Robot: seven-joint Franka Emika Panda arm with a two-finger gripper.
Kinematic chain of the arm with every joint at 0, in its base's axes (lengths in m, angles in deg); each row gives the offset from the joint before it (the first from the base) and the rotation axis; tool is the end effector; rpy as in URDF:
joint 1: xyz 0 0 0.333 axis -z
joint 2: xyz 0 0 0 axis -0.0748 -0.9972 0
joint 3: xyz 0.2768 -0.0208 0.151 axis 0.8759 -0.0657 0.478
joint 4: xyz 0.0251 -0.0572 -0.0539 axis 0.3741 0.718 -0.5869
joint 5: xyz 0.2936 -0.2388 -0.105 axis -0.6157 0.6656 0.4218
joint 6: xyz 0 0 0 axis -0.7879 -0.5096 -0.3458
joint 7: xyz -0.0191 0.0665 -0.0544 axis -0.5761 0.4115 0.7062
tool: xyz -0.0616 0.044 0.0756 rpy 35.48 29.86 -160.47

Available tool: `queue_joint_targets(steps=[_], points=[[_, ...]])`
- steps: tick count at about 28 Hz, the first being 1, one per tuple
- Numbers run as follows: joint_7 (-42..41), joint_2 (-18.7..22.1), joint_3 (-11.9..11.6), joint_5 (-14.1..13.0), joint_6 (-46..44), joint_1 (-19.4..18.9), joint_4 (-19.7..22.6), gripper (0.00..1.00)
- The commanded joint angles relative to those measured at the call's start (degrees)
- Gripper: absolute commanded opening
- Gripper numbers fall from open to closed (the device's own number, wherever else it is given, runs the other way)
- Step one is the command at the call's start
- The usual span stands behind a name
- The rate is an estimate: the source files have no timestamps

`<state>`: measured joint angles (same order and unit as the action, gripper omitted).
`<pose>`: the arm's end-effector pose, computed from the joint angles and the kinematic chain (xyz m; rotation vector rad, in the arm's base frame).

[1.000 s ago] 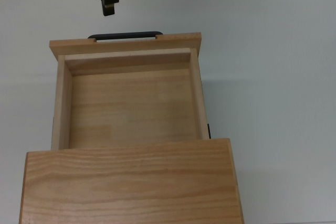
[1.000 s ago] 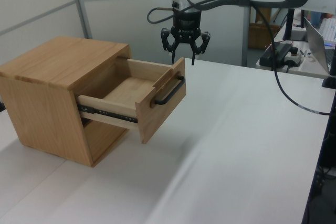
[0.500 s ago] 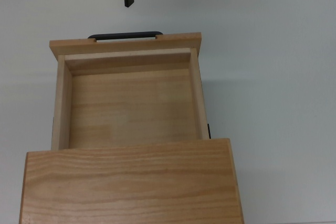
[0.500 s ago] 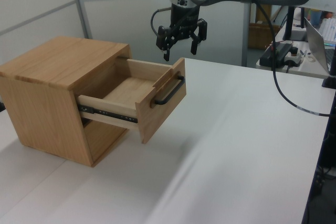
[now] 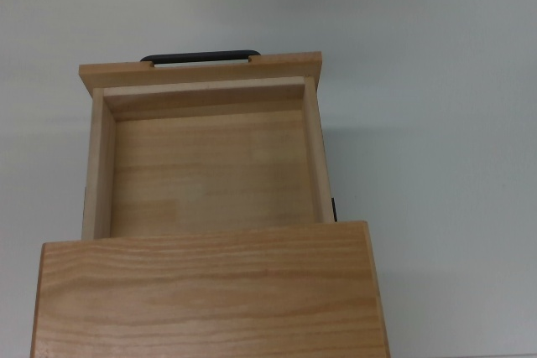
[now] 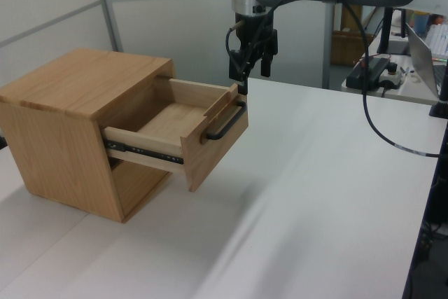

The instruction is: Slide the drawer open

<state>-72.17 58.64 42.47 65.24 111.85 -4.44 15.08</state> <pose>0.5699 0.0020 0.6571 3.0982 -0.0486 0.1176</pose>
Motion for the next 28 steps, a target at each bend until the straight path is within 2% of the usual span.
queue_joint_targets(steps=[1, 14, 28], points=[[-2.38, 0.61, 0.69, -0.81, -2.11, 0.06, -0.14, 1.0], [-2.56, 0.34, 1.13, -1.08, -2.64, 0.15, 0.13, 1.0], [-3.35, 0.25, 0.34, -0.99, -4.31, -0.03, 0.3, 1.0]])
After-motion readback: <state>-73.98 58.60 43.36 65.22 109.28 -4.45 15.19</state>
